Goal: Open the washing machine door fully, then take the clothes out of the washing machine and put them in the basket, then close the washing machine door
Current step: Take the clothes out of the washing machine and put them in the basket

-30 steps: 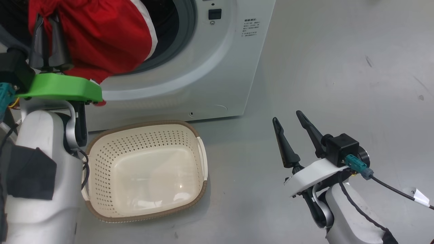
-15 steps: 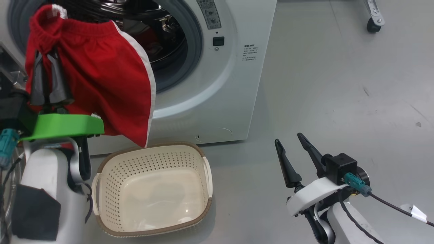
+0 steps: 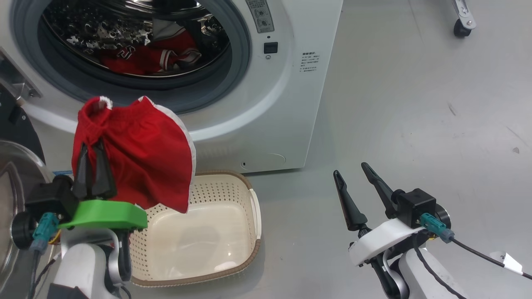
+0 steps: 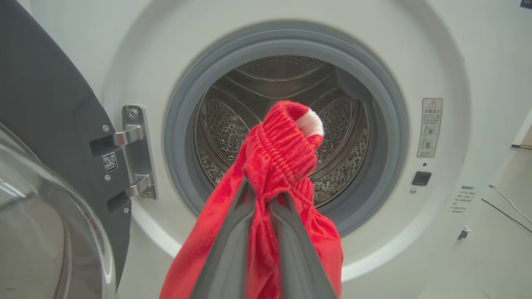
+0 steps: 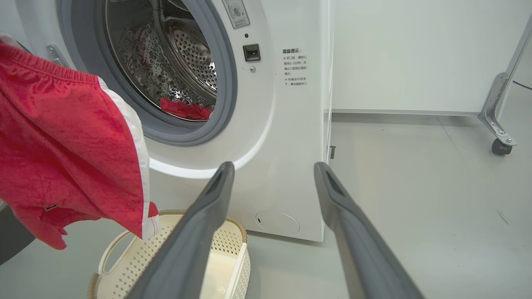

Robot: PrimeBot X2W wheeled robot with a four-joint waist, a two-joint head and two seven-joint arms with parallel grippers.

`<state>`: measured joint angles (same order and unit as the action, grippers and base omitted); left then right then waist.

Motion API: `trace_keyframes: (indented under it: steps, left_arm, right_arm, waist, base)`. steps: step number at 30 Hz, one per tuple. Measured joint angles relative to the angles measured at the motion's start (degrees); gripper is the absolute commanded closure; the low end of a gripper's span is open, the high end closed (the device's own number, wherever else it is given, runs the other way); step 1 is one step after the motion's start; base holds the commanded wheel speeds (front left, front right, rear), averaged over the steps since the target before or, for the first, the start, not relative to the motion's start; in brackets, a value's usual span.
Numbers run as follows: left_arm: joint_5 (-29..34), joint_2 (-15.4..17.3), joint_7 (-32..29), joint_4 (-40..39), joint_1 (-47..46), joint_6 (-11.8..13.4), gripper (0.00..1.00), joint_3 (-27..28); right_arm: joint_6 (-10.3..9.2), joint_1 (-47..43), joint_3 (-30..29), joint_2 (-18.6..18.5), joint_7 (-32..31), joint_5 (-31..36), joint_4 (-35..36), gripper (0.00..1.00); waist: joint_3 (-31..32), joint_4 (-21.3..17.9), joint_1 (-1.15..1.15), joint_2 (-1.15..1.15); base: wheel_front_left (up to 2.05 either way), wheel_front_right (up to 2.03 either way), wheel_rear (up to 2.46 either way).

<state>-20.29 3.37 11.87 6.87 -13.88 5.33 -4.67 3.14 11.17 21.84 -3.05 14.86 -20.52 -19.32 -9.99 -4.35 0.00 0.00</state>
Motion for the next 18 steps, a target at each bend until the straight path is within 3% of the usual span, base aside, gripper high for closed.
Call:
trace_keyframes:
  steps: [18]
  left_arm:
    - [-2.7, -0.4, -4.3, 7.5, 2.6, 0.2, 1.0, -1.4]
  right_arm:
    - [0.21, 3.6, 0.9, 0.0, 0.0, -0.1, 4.3, 0.0]
  waist:
    - [-9.1, -2.4, 0.0, 0.0]
  base:
    - [0.0, 0.0, 0.0]
